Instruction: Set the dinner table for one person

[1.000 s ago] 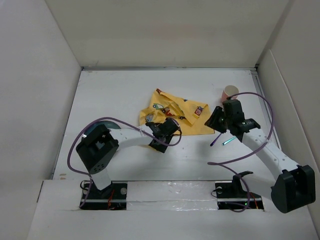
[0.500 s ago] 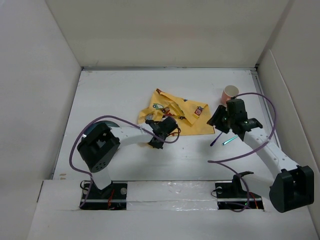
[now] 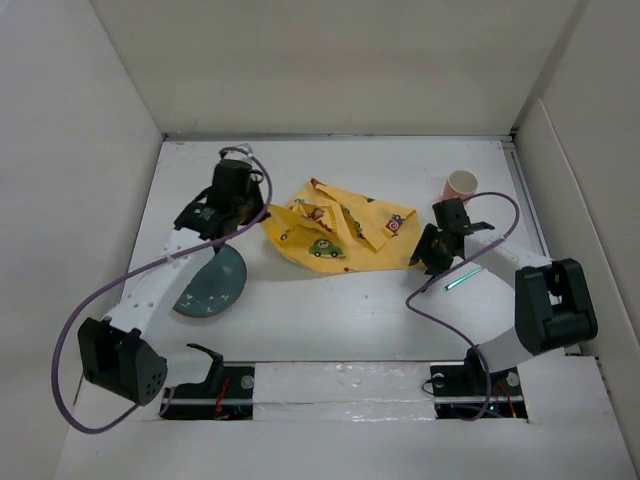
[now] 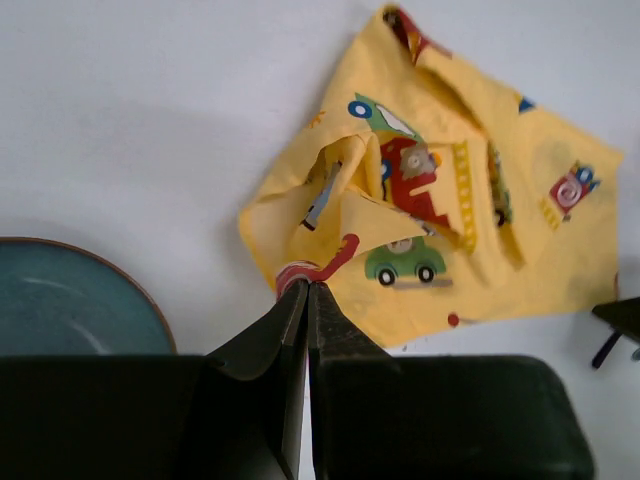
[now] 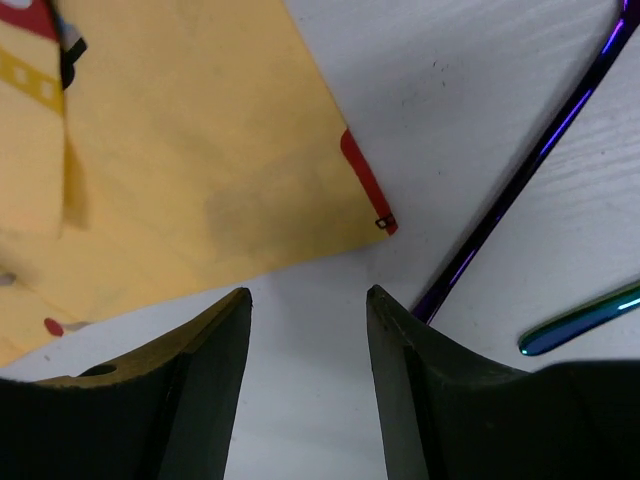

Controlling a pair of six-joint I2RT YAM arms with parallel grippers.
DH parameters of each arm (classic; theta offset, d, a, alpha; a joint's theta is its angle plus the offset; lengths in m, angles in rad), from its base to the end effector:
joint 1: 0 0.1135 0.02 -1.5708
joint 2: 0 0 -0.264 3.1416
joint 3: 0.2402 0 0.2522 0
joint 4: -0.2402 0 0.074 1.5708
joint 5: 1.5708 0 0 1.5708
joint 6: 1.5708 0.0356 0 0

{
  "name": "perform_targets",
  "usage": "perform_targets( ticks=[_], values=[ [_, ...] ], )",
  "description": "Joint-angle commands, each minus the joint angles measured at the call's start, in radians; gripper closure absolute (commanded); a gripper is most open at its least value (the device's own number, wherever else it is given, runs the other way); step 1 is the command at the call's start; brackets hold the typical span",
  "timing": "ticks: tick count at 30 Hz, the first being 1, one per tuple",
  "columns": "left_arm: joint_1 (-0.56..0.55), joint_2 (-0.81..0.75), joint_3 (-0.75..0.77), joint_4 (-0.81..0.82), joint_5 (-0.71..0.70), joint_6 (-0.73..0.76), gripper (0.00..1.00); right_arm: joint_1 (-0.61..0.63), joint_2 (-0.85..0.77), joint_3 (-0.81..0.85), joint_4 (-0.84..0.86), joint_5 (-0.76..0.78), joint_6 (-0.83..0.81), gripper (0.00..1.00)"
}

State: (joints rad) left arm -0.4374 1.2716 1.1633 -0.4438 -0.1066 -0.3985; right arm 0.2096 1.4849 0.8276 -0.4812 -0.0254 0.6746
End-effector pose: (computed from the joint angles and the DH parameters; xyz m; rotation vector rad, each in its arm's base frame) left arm 0.2601 -0.1174 0.3416 -0.0221 2.1431 -0.3812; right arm 0.2677 0.0579 0.1749 0.6255 2.6749 0.2896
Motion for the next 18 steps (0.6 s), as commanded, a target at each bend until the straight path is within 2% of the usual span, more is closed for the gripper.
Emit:
perform_targets(
  ticks=[1,2,6,11,18],
  values=[
    [0.112,-0.031,-0.020,0.030,0.154,-0.014,1.00,-0.019,0.040,0.074,0.047,0.019,0.008,0.46],
    [0.153,-0.028,-0.025,0.034,0.172,-0.010,1.00,-0.019,0.066,0.080,0.047,0.019,0.011,0.46],
    [0.195,-0.034,-0.074,0.068,0.197,-0.002,1.00,-0.019,0.107,0.107,0.049,0.062,0.019,0.46],
    [0.195,-0.052,-0.099,0.114,0.197,-0.013,1.00,-0.010,0.135,0.136,0.023,0.104,0.029,0.46],
    [0.195,-0.046,-0.090,0.151,0.219,0.000,1.00,0.053,0.117,0.130,-0.042,0.137,0.082,0.52]
  ],
)
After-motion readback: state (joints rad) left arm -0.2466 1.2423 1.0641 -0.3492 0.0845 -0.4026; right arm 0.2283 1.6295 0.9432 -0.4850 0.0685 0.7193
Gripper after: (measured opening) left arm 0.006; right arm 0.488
